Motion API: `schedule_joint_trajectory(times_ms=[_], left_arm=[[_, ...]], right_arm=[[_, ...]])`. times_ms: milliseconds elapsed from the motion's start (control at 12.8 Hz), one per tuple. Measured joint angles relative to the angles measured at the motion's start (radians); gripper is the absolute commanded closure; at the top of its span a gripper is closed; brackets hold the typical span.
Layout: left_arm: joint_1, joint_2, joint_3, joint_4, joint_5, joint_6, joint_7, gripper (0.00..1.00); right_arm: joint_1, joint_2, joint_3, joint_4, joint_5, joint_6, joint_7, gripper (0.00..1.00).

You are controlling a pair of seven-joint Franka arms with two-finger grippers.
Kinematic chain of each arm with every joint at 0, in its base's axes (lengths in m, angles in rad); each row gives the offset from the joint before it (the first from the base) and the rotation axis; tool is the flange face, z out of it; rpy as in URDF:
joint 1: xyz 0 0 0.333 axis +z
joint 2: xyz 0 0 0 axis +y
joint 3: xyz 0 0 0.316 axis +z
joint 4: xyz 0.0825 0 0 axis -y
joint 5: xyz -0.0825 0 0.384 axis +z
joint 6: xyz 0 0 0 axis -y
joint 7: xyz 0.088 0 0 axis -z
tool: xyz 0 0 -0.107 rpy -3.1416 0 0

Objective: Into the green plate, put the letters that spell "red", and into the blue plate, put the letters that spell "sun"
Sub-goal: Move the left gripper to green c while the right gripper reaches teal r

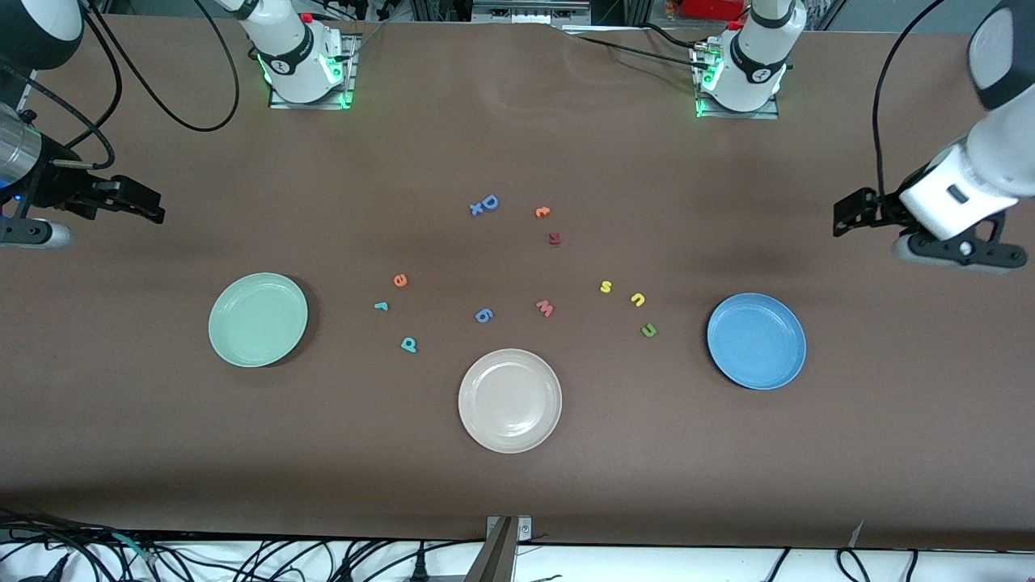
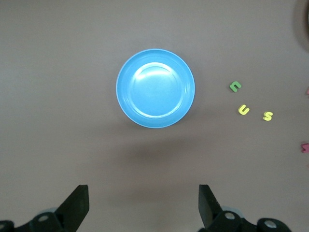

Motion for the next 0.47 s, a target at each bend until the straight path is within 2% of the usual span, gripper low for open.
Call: schedule_joint_trajectory(times_ms=[313, 470], left_arm=[[-0.094, 0.140, -0.014, 0.013, -0.007, 0.062, 0.003, 0.00], [-0.146, 0.224, -0.017, 0.019, -0.072, 0.152, -0.002, 0.00]], right_arm=[[0.008, 0.021, 0.003, -0.003, 0.005, 0.001, 0.000, 0.00], [0.022, 0.044, 0.004, -0.004, 0.006, 0.003, 0.001, 0.00]])
